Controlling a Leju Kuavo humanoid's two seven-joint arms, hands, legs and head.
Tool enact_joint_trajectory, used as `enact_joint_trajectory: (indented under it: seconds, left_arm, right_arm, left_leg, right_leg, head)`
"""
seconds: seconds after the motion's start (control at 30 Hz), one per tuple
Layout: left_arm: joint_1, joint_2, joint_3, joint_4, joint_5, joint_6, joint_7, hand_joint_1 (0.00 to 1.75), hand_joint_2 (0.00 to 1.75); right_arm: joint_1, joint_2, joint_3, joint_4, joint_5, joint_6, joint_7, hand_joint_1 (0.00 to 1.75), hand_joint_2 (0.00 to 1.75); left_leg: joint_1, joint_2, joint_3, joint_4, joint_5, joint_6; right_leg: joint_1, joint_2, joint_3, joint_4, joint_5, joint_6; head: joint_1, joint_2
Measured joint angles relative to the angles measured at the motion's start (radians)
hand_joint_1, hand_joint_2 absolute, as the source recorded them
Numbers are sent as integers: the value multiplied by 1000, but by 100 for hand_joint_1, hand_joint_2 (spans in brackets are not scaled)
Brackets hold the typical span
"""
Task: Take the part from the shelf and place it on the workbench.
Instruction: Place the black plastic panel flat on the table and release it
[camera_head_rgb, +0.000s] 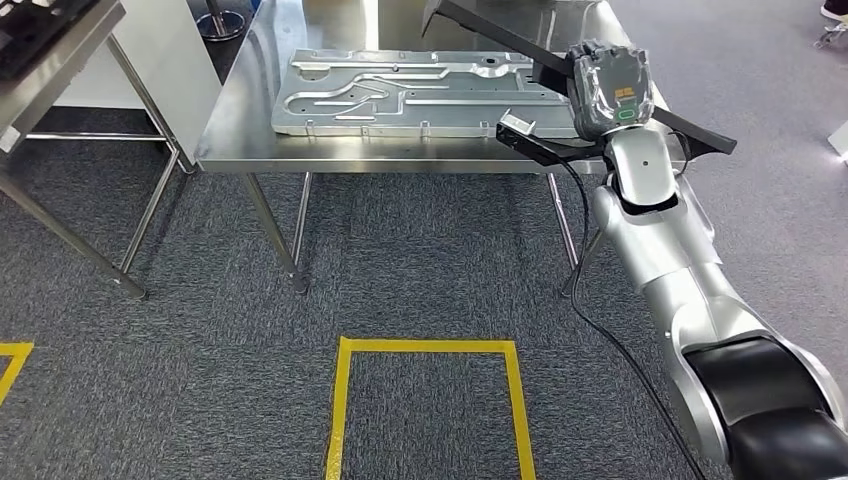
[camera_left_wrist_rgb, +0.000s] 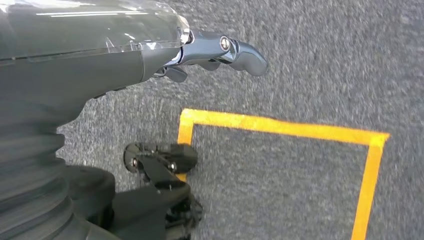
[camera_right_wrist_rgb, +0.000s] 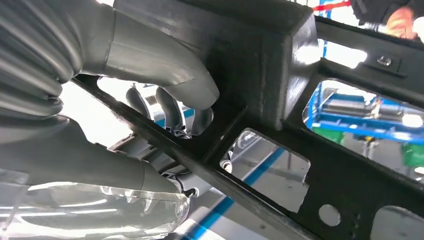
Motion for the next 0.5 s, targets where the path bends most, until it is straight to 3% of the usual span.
enact_joint_trajectory:
  seconds: [0.13,0.4,0.5]
  left_arm:
    - [-1,-1,0,0,-12,-23,2,0,175]
    - [-7,2,-2,0,-41,-44,30,0,175]
    - [-8,2,-2,0,-40,-53,35,0,175]
  right_arm:
    - [45,-20,-10,15,-20,-35,-8,175,175]
    - [88,-50,-23,20,-22,-37,-9,175,175]
    - [93,-52,-23,20,-22,-37,-13,175,175]
  left_leg:
    - [-5,5,4,-1,-5,7]
    - [-5,5,8,-13,2,-7]
    - [-10,4,6,-13,-3,2]
  right_leg:
    - [4,5,7,-15,1,-9]
    - [3,6,4,-14,0,-19]
    - [-3,4,7,-15,5,-16]
  head:
    - [0,0]
    - [-1,0]
    - [0,0]
